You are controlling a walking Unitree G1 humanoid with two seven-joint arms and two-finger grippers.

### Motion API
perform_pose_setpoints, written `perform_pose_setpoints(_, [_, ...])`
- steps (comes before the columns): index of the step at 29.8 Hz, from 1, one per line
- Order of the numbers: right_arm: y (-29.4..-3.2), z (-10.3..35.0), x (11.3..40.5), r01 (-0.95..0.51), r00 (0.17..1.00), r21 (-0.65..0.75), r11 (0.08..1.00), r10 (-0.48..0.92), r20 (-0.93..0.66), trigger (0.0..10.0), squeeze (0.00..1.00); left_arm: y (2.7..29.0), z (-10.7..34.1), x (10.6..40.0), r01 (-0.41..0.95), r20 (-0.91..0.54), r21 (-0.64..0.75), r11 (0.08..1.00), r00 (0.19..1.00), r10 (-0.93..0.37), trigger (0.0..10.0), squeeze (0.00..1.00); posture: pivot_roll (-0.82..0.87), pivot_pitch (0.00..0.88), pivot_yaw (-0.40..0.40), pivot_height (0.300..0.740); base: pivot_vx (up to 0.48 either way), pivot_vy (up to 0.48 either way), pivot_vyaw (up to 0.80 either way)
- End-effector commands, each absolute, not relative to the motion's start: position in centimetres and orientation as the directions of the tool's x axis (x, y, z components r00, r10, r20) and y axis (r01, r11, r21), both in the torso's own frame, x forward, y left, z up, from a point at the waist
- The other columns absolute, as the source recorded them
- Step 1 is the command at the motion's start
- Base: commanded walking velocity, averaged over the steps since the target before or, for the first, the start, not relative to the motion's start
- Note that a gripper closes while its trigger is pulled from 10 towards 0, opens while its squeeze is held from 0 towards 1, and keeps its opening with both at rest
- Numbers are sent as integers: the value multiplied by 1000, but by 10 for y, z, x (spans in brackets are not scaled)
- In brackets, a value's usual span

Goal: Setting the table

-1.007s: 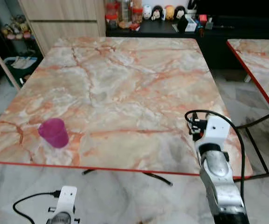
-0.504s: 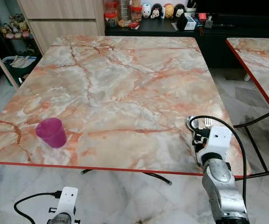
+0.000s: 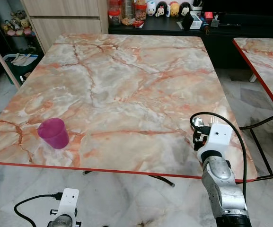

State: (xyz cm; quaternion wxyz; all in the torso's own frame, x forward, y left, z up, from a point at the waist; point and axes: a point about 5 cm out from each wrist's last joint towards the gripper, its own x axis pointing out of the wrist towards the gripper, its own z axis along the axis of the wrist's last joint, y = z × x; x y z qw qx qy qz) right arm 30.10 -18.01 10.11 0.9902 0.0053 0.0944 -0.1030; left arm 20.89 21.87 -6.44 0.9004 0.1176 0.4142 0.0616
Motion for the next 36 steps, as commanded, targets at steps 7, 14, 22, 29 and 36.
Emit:
perform_pose_setpoints(7, [-184, 91, 301, 215, 949, -5, 977, -210, -236, 10000, 0, 223, -69, 200, -19, -755, 269, 963, 617, 223, 10000, 0, -22, 152, -3, 740, 0, 0, 0])
perform_pose_setpoints(14, [-182, 79, 302, 206, 936, -26, 978, -205, -285, 10000, 0, 222, -69, 200, -17, -756, 267, 964, 617, 220, 10000, 0, -17, 146, -3, 740, 0, 0, 0])
perform_pose_setpoints(22, [-174, 70, 300, 185, 931, -22, 982, -183, -315, 10000, 0, 223, -69, 200, -14, -757, 267, 964, 616, 218, 10000, 0, -18, 133, 0, 740, 0, 0, 0])
perform_pose_setpoints(29, [-173, 60, 299, 203, 914, 5, 979, -187, -361, 10000, 0, 222, -70, 199, -1, -760, 266, 964, 615, 211, 10000, 0, -14, 113, 2, 740, 0, 0, 0])
perform_pose_setpoints(36, [-171, 58, 299, 206, 909, 1, 978, -191, -371, 0, 0, 222, -70, 199, 2, -761, 265, 964, 614, 208, 10000, 0, -13, 101, 3, 740, 0, 0, 0])
